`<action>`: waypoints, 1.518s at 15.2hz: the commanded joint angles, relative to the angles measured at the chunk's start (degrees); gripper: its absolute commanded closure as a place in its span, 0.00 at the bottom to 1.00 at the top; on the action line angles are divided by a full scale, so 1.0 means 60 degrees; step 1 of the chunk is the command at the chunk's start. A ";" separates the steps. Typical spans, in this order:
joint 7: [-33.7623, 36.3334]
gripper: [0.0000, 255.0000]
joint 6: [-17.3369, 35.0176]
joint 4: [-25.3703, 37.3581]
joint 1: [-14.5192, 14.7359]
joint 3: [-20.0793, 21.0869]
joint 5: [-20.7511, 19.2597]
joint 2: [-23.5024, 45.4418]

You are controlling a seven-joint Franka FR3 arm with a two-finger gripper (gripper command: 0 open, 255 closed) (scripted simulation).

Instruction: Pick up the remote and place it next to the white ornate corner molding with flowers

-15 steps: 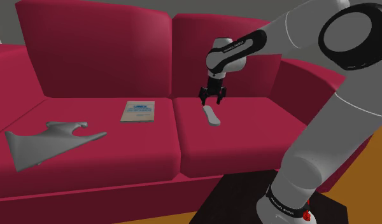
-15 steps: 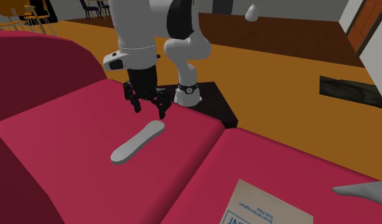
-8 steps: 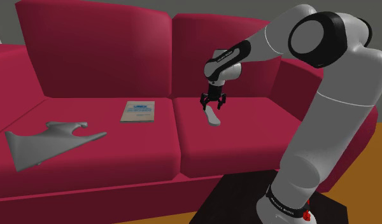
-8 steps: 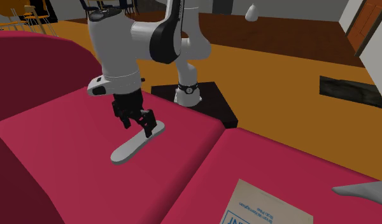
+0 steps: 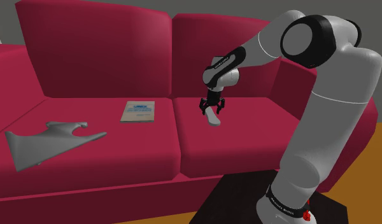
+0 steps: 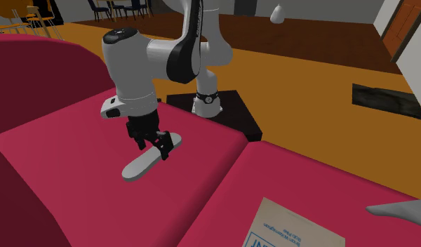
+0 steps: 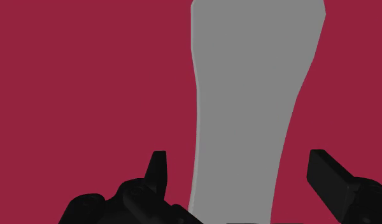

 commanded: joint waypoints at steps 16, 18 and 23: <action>0.0015 1.00 -0.0101 0.0037 0.0001 -0.0006 -0.0026 -0.0070; 0.0058 1.00 -0.0346 0.0131 0.0007 -0.0012 -0.0082 -0.0226; 0.0152 1.00 -0.0963 0.0401 0.0018 -0.0018 -0.0206 -0.0585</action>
